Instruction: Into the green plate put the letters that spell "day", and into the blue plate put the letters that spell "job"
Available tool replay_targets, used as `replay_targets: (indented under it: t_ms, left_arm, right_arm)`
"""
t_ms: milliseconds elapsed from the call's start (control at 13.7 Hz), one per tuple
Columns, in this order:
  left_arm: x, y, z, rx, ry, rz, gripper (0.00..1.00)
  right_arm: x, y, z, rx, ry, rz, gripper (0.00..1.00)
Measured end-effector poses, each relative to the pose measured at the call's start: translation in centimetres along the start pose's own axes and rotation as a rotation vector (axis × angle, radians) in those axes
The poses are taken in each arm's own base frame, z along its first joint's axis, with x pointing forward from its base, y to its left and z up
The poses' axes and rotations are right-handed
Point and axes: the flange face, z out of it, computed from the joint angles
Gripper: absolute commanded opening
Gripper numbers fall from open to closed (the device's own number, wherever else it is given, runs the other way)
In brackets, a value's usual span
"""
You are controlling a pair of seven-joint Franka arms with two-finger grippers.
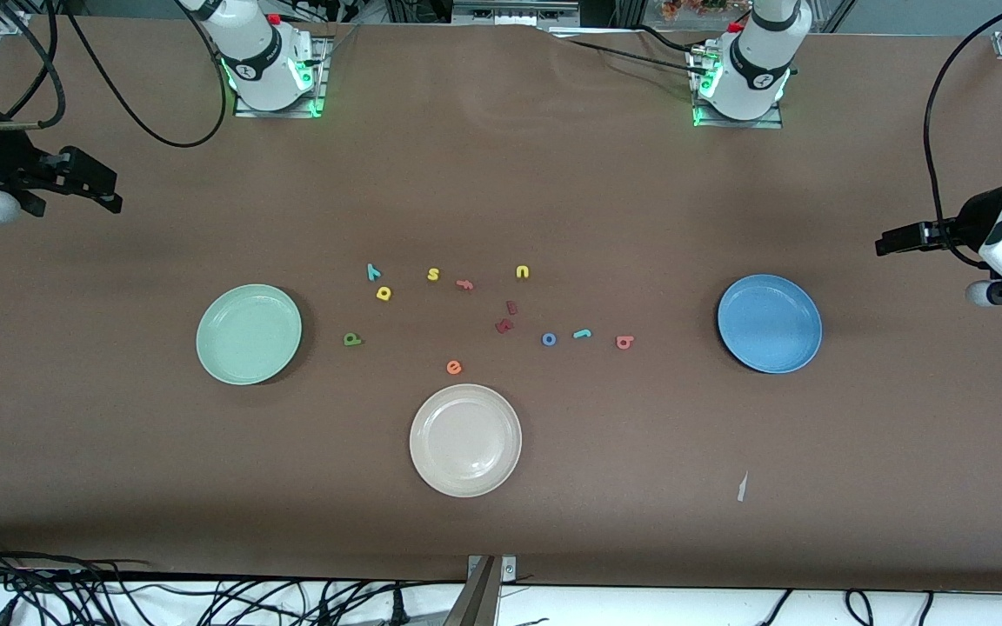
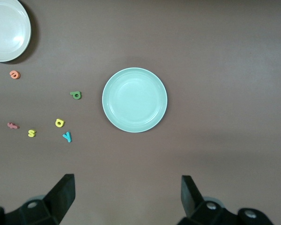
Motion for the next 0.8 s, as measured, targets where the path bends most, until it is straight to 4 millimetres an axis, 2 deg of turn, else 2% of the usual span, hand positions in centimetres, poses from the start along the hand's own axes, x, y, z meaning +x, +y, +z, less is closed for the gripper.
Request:
replay_targets:
  t_ms: [218, 364, 582, 800]
  left_arm:
    - [0.2, 0.2, 0.4, 0.001, -0.009, 0.003, 1.00]
    - [0.9, 1.3, 1.9, 0.007, -0.036, 0.003, 1.00]
    - [2.3, 5.5, 5.2, 0.025, -0.089, -0.001, 1.00]
    - [4.3, 9.9, 8.8, -0.037, -0.093, -0.051, 1.00]
  right_arm:
    - [0.0, 0.0, 0.1, 0.000, 0.000, 0.000, 1.00]
    - [0.1, 0.0, 0.2, 0.000, 0.002, -0.001, 1.00]
    - [0.2, -0.1, 0.7, 0.002, 0.006, -0.002, 1.00]
    - [0.5, -0.4, 1.5, 0.004, 0.019, -0.006, 1.00]
